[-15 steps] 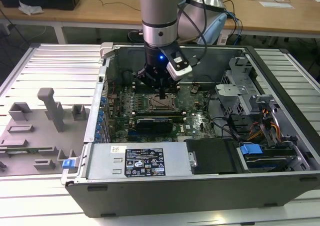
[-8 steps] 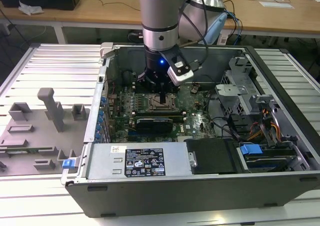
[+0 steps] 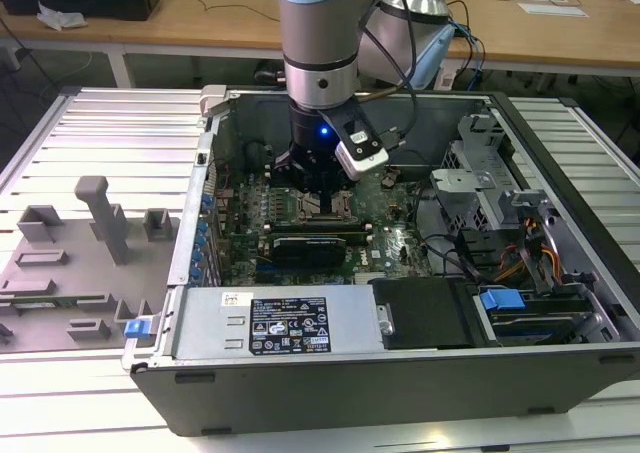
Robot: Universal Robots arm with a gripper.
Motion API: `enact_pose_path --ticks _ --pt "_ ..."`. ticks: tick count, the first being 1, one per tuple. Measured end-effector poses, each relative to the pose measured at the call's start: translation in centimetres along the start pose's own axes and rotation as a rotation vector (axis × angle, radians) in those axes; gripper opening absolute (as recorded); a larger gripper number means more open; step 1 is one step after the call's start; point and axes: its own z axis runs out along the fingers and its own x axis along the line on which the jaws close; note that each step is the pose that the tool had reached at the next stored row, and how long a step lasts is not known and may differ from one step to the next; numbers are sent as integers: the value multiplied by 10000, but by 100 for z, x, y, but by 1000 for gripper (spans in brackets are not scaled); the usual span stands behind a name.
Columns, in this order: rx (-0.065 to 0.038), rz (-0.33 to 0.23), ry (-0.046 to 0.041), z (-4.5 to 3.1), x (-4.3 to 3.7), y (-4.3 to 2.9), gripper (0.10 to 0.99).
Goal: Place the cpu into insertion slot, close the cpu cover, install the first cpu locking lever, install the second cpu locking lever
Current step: 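Install the second cpu locking lever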
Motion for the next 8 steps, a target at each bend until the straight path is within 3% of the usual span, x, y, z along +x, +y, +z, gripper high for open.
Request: enact_pose_path --ticks 8 --pt "-10 1 73 54 5 -1 106"
